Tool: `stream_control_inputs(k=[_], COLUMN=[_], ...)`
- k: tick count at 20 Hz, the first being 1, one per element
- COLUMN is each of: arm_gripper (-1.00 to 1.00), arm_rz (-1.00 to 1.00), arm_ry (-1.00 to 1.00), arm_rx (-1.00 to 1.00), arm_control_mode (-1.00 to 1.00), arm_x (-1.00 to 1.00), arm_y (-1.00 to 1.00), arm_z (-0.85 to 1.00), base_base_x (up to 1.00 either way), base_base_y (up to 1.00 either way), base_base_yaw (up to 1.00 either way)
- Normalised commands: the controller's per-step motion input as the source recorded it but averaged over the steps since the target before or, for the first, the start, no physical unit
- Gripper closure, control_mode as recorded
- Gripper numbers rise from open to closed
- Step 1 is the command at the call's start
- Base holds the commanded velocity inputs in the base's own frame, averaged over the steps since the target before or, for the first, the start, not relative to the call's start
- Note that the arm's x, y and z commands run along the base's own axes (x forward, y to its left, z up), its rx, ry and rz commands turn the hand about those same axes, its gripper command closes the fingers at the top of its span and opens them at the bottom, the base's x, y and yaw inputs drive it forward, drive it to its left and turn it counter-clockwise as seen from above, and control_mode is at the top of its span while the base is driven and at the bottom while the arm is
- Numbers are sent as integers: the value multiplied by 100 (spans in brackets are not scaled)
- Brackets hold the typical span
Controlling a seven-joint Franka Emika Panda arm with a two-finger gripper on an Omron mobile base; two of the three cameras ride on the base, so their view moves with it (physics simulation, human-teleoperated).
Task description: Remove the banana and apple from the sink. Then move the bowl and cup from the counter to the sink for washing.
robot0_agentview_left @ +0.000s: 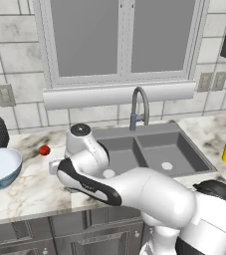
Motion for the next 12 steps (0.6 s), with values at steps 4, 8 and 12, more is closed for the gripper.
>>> stream_control_inputs(k=[4,8,12], arm_gripper=[100,100,100], arm_rz=[0,0,0], arm_ry=[1,0,0], arm_rx=[3,4,4], arm_control_mode=[-100,-100,-100], arm_x=[11,9,10], arm_y=[24,22,22], arm_z=[-5,-7,-10], base_base_x=[0,0,0], base_base_y=[0,0,0], base_base_yaw=[0,0,0])
